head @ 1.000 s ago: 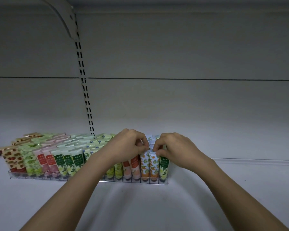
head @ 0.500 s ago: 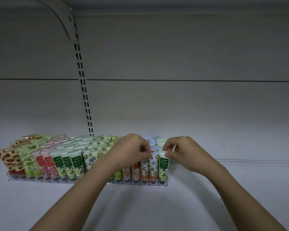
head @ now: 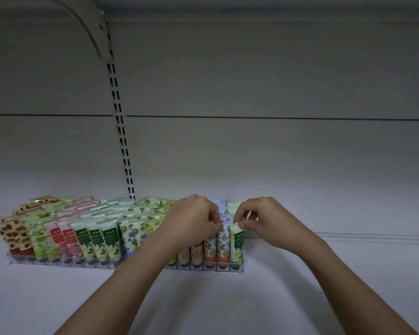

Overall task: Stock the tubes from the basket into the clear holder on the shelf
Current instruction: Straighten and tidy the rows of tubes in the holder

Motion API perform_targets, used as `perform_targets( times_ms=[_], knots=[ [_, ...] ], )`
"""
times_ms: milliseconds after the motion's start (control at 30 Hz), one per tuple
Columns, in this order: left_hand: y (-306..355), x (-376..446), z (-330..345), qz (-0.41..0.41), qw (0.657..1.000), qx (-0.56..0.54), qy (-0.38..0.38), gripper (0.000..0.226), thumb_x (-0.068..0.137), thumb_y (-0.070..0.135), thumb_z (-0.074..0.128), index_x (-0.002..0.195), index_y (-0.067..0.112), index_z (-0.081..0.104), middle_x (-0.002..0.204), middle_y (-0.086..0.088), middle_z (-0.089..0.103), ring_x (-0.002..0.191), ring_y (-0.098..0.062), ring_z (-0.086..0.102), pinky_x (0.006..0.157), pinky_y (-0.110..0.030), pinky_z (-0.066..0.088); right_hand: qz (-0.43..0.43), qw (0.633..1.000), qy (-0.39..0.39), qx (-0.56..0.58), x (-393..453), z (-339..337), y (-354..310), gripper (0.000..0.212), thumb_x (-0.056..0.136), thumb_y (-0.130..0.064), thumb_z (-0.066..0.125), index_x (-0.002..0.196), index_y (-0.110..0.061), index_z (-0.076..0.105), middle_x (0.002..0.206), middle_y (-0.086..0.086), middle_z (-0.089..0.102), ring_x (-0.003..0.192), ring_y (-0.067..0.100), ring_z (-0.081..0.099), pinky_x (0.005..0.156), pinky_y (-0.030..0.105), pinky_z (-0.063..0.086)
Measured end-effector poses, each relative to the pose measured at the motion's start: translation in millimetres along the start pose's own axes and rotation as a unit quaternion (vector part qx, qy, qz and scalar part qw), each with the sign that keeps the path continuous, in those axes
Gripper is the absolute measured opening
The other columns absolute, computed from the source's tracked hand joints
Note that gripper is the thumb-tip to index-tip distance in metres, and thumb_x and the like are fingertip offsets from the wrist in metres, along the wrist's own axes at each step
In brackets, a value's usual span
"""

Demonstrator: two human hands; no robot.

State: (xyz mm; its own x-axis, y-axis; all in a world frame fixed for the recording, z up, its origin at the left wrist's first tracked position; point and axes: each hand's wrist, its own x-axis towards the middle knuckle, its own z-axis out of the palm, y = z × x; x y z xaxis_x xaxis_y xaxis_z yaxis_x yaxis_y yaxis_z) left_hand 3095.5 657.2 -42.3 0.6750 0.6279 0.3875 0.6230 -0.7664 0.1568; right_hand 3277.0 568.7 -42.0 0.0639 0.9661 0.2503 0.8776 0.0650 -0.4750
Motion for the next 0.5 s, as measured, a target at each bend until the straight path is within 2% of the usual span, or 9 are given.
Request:
perform_targets(
  times_ms=[100,233,367,467,500],
  knots=[
    [-1.0,-1.4,0.6,0.013,1.0,-0.002,0.009,0.011,0.081,0.046,0.066,0.082,0.036,0.07,0.067,0.021,0.054,0.065,0.003,0.048,0.05,-0.016,0.031,0.0,1.0,0.004,-0.001,-0.7,-0.8,0.0,0.009,0.087,-0.018,0.069,0.086,-0.027,0.072,0.086,-0.012,0.066,0.078,0.004,0.059,0.064,0.014,0.043],
    [-8.5,-4.2,-11.0,0.0,0.998,-0.058,0.006,0.015,0.078,0.052,0.066,0.085,0.039,0.069,0.07,0.026,0.061,0.07,0.008,0.056,0.059,-0.02,0.044,-0.009,1.0,0.01,-0.001,-2.8,-6.7,-3.2,0.006,0.087,-0.023,0.07,0.089,-0.028,0.072,0.089,-0.013,0.066,0.078,0.003,0.059,0.07,0.018,0.047],
    [-34.2,-4.5,-47.5,-0.049,0.988,-0.137,0.052,0.006,0.083,0.04,0.068,0.077,0.039,0.069,0.074,0.027,0.065,0.07,0.003,0.06,0.066,-0.024,0.049,-0.032,0.998,0.061,0.005,-1.0,-23.6,-10.6,0.008,0.088,-0.022,0.069,0.086,-0.029,0.072,0.086,-0.013,0.069,0.073,0.003,0.06,0.071,0.019,0.047],
    [-59.3,-10.2,-71.5,-0.074,0.982,-0.152,0.088,0.007,0.086,0.034,0.068,0.081,0.035,0.071,0.077,0.021,0.067,0.071,0.001,0.061,0.063,-0.023,0.048,-0.044,0.996,0.082,0.017,5.8,-32.4,-19.3,0.01,0.087,-0.021,0.068,0.084,-0.03,0.072,0.083,-0.014,0.07,0.068,0.004,0.061,0.067,0.016,0.046],
    [-66.1,-13.0,-75.3,-0.077,0.982,-0.15,0.086,0.006,0.087,0.035,0.067,0.083,0.035,0.072,0.079,0.021,0.067,0.071,0.002,0.061,0.06,-0.018,0.047,-0.049,0.995,0.083,0.021,9.6,-33.2,-23.1,0.011,0.087,-0.021,0.068,0.083,-0.03,0.072,0.082,-0.015,0.07,0.068,0.004,0.061,0.066,0.017,0.046]
  ],
)
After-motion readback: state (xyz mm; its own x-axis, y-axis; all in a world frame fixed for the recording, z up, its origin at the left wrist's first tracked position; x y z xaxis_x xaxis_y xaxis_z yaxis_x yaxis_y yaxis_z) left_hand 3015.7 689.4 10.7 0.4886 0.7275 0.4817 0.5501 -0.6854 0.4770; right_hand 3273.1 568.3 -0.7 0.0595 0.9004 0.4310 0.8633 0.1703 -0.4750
